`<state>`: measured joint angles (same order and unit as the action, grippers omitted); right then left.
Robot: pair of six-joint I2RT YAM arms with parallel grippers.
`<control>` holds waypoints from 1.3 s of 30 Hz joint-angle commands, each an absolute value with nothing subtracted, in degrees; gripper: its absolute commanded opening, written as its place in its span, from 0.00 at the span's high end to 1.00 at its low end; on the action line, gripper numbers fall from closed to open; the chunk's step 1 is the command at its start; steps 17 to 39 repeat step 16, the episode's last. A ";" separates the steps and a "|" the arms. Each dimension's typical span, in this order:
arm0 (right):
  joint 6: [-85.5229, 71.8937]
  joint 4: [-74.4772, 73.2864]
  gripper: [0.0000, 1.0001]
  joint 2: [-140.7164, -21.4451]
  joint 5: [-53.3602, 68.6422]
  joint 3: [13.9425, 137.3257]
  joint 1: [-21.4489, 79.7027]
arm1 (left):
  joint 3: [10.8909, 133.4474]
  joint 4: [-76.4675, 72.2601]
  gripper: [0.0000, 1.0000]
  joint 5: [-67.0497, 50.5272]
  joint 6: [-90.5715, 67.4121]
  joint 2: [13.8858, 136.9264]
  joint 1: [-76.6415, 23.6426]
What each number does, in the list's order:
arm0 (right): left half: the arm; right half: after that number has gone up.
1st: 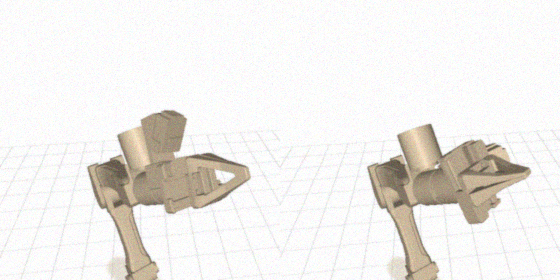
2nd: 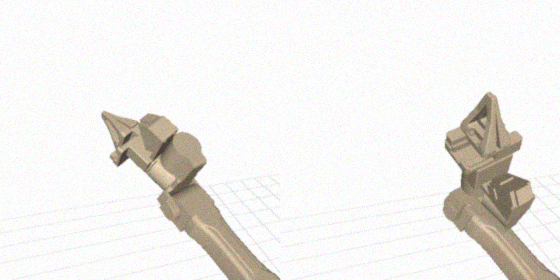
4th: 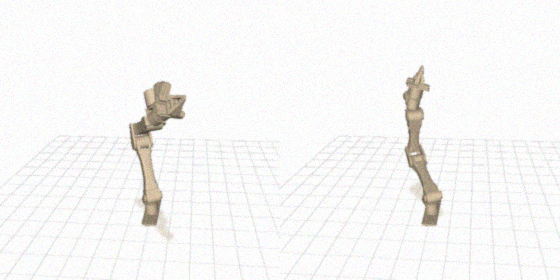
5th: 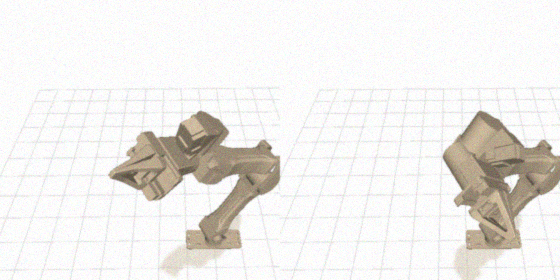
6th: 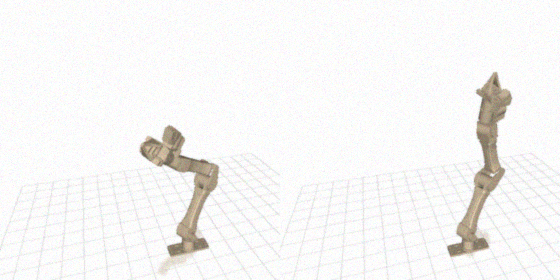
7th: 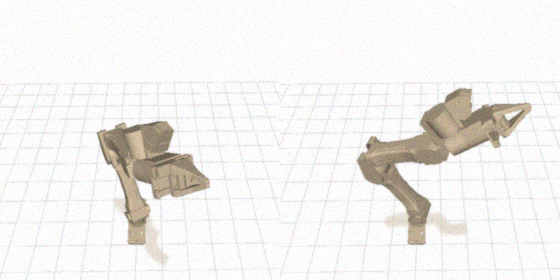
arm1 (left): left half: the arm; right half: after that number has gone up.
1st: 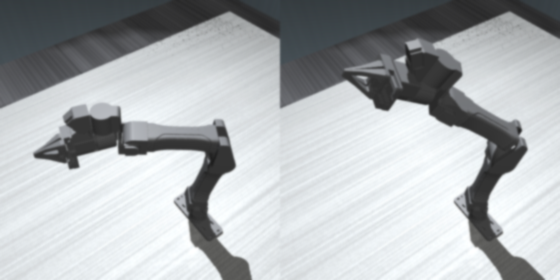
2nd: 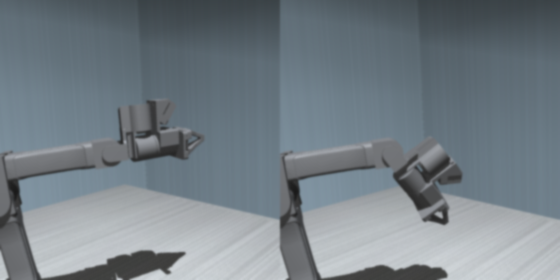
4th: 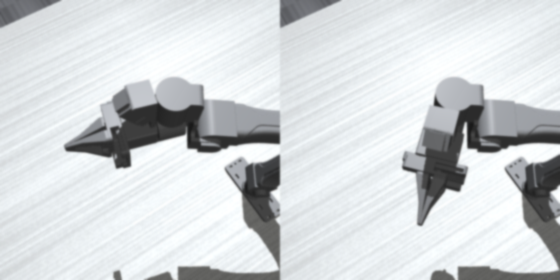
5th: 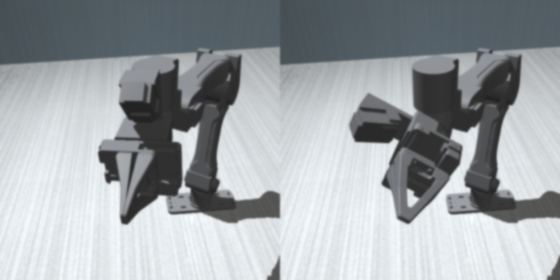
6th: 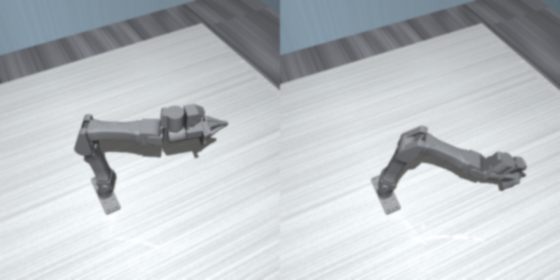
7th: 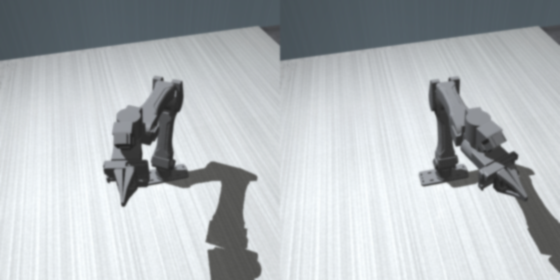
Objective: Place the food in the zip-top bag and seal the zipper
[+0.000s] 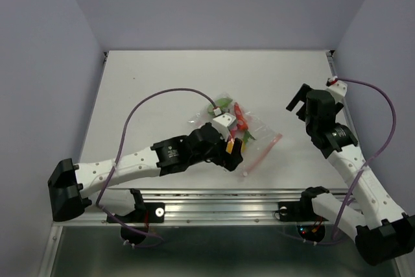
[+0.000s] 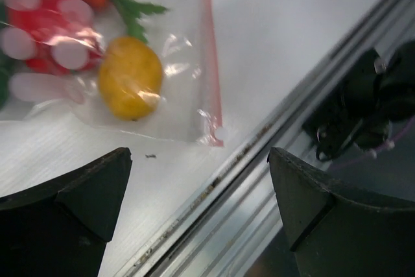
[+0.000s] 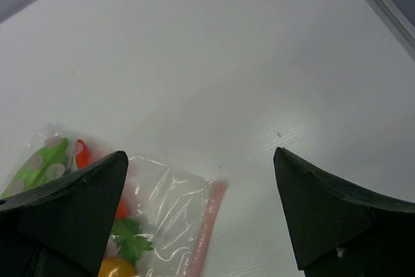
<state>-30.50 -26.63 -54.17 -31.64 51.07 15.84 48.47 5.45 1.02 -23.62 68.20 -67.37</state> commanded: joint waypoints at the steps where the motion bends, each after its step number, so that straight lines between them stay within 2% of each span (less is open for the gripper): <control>1: -32.34 -27.86 0.00 -50.72 -34.81 53.70 15.82 | 58.33 15.44 0.01 21.21 -29.51 66.79 -64.26; 7: -31.56 -28.04 0.00 -48.43 -32.88 52.56 15.82 | 57.75 17.76 0.01 18.72 -35.33 65.92 -40.04; 13: -31.55 -27.86 0.00 -46.50 -32.26 51.59 15.82 | 52.57 13.19 0.01 15.74 -36.55 58.20 -27.01; 16: -31.47 -27.60 0.00 -45.70 -31.56 51.24 15.82 | 51.07 12.66 0.01 15.73 -37.18 55.03 -25.05; 39: -31.47 -27.60 0.00 -45.70 -31.56 51.24 15.82 | 51.07 12.66 0.01 15.73 -37.18 55.03 -25.05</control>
